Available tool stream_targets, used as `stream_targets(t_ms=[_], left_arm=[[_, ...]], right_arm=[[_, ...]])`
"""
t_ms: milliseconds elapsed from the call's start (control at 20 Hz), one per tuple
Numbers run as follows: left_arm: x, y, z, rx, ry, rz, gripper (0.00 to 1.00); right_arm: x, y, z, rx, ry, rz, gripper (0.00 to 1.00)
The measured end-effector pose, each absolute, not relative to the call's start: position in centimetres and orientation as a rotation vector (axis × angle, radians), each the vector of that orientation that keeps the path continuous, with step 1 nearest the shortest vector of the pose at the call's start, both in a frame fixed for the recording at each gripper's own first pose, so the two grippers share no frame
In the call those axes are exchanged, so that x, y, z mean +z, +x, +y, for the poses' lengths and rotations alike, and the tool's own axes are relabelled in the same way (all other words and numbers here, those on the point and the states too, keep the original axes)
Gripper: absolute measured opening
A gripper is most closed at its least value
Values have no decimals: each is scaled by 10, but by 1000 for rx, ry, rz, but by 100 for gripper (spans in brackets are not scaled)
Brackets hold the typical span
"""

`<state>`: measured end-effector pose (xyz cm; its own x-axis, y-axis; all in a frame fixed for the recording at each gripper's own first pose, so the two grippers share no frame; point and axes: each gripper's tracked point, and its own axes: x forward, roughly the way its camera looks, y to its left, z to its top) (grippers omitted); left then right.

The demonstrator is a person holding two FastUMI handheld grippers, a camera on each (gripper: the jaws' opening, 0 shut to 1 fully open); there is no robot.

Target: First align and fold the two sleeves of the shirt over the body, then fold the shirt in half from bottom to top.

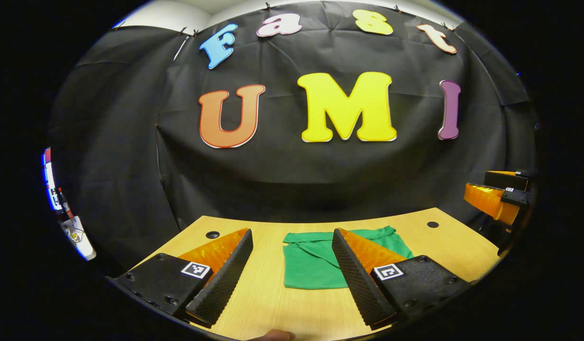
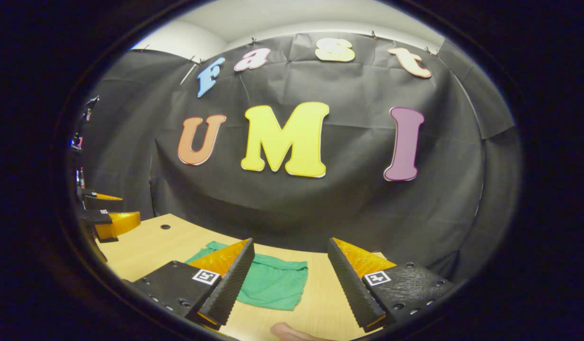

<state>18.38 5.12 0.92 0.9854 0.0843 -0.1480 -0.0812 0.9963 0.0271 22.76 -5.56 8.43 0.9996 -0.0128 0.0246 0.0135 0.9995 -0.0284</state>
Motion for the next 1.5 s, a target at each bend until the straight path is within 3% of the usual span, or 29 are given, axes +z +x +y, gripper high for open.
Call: stream_targets(t_ms=[350, 700, 1500], left_arm=[[-2, 77, 15, 36, 40, 97, 100], [-9, 4, 32, 8, -17, 38, 100], [-18, 4, 36, -30, -19, 54, 100]], right_arm=[[66, 74, -43, 9, -11, -67, 95], [34, -17, -18, -22, -5, -76, 95], [7, -28, -1, -39, -81, -39, 95]])
